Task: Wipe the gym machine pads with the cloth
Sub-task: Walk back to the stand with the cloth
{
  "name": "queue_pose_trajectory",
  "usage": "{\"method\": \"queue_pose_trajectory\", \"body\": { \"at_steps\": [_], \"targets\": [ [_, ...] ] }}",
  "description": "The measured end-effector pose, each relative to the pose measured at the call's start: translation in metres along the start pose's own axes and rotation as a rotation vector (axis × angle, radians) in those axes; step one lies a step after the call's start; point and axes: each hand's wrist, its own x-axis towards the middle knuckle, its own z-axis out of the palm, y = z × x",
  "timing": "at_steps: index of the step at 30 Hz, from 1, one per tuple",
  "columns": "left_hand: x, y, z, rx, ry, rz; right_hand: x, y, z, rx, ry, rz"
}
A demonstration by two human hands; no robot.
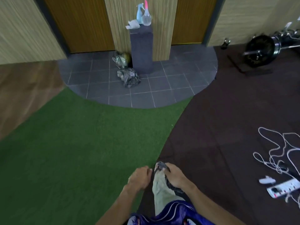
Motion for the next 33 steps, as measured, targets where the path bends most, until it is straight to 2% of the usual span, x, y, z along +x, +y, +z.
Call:
{"method": "queue_pose_trajectory", "body": {
  "at_steps": [11,15,20,25,33],
  "targets": [
    [0.247,0.114,-0.21,-0.054,0.033,0.0,0.251,-0.127,-0.226,-0.077,-0.044,-0.005],
    [0.348,0.134,-0.281,-0.056,0.094,0.019,0.354,-0.173,-0.276,-0.104,0.001,-0.027],
    [0.47,0.158,-0.405,0.003,0.095,0.05,0.49,-0.239,-0.341,-0.034,0.074,-0.036],
    [0.58,0.177,-0.523,0.018,0.11,0.061,0.593,-0.31,-0.408,0.031,0.061,-0.069],
    [0.731,0.236,-0.657,-0.004,0.09,0.059,0.766,-0.387,-0.512,0.026,0.046,-0.101]
  ]
}}
